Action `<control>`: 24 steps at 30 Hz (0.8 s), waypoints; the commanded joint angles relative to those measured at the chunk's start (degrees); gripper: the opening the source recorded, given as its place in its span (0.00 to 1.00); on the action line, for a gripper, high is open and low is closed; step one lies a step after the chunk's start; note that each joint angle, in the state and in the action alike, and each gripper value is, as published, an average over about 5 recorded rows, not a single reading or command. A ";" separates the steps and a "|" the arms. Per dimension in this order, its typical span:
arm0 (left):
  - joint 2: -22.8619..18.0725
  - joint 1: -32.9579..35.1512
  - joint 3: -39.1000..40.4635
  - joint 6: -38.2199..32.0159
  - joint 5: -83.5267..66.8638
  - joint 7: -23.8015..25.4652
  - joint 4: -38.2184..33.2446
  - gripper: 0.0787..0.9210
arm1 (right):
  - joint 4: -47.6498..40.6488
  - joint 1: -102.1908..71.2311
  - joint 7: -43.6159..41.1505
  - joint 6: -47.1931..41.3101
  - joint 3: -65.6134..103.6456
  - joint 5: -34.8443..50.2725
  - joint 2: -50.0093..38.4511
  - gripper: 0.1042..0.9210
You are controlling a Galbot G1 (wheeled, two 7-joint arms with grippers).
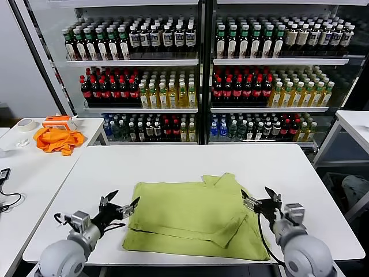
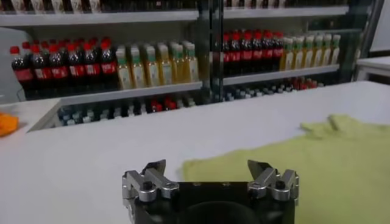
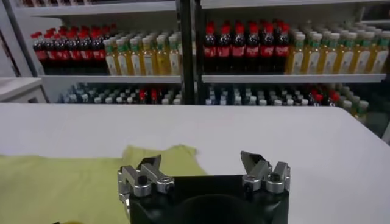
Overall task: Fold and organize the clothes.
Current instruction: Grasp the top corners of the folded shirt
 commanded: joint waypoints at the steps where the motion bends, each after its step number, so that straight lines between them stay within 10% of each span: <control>1: -0.45 -11.76 5.42 -2.23 -2.13 1.34 10.00 0.88 | -10.51 12.88 0.51 -0.57 -7.10 -0.20 2.77 0.88; 24: -4.68 -21.36 13.52 7.07 -2.45 -1.09 19.74 0.88 | -28.60 22.00 2.59 -1.05 -11.94 -0.43 11.66 0.88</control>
